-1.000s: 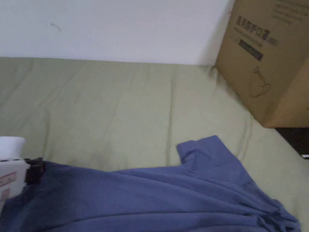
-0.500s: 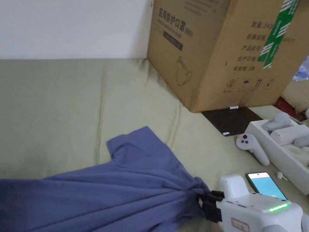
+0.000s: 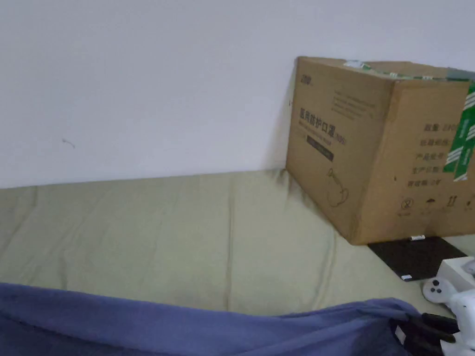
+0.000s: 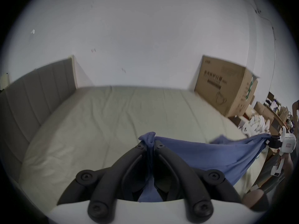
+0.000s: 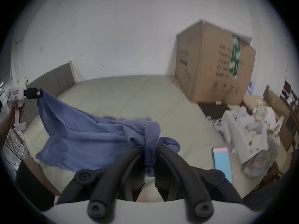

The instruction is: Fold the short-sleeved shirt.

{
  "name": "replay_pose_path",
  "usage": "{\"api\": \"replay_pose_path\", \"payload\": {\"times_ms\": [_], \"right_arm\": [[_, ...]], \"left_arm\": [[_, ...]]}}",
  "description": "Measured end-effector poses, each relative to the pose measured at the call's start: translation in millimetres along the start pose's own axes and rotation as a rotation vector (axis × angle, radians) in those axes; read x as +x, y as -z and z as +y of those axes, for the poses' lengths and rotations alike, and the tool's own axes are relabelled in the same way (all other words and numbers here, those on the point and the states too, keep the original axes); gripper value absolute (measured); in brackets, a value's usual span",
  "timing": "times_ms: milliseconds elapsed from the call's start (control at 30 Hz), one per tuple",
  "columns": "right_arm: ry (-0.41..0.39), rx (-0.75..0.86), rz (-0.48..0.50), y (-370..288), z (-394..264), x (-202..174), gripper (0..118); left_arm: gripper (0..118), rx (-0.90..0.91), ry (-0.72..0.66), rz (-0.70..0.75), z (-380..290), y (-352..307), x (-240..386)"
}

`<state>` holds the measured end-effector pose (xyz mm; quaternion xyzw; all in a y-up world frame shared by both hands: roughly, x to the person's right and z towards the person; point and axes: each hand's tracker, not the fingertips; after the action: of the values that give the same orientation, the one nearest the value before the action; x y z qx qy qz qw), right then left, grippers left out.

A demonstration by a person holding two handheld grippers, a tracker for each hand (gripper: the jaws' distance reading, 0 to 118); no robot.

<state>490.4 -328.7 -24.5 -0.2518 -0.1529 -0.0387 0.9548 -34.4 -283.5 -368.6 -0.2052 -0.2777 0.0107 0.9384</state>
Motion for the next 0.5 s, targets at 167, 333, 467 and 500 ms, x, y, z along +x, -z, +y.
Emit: {"api": "replay_pose_path", "payload": {"times_ms": [167, 333, 467, 500], "right_arm": [[-0.057, 0.128, -0.033, -76.8, 48.6, -21.4, 8], [-0.123, 0.195, -0.040, -108.0, 99.7, -42.0, 8], [-0.118, 0.218, -0.057, -84.2, 144.7, -46.4, 8], [-0.117, 0.222, -0.072, -72.3, 155.5, -46.7, 8]], "left_arm": [[6, 0.134, 0.034, 0.019, 53.6, -89.7, -14.1], [6, 0.205, 0.026, 0.042, 93.8, -129.1, -22.7], [6, 0.232, 0.001, 0.079, 121.8, -110.7, -25.7], [6, 0.231, 0.002, 0.084, 127.3, -99.9, -25.7]]}}
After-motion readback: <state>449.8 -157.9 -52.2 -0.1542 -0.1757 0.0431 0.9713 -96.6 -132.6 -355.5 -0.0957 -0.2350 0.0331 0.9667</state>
